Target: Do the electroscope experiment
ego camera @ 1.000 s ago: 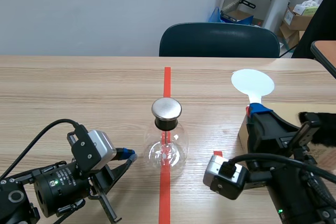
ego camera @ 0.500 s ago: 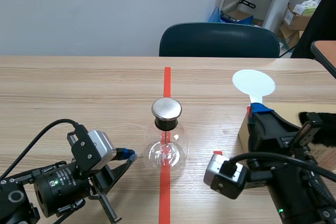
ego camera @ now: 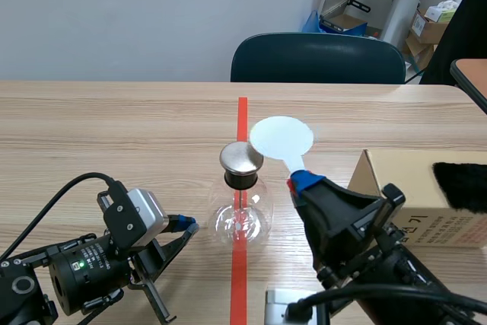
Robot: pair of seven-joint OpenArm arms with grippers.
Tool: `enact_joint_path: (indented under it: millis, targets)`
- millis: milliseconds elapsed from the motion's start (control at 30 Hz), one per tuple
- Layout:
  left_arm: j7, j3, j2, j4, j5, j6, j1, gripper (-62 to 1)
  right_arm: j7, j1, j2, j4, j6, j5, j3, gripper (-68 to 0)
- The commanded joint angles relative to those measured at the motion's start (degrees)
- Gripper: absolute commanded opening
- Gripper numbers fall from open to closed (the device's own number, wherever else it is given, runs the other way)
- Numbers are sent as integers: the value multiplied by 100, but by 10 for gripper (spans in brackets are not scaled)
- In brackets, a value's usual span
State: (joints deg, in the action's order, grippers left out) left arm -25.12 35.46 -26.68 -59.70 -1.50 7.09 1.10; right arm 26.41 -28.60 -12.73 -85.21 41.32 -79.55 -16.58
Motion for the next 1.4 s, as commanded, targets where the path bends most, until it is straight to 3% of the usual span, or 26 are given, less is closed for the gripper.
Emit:
enact_joint_path:
  millis: [0, 333, 767, 967, 1367]
  targets:
    - [-79, -22, 28, -109, 35, -15, -4, -554, 125, 4, -11, -79, 66, 42, 46, -658]
    - [-79, -22, 28, -109, 35, -15, -4, -554, 852, 4, -11, -79, 66, 42, 46, -658]
    - [-79, -22, 28, -109, 35, -15, -4, -554, 885, 4, -11, -79, 66, 42, 46, -658]
    - [-79, -22, 28, -109, 35, -15, -4, -554, 293, 4, -13, -79, 66, 42, 46, -658]
    - [-79, -22, 28, -109, 35, -15, -4, -554, -1766, 0, -13, -79, 66, 42, 46, -658]
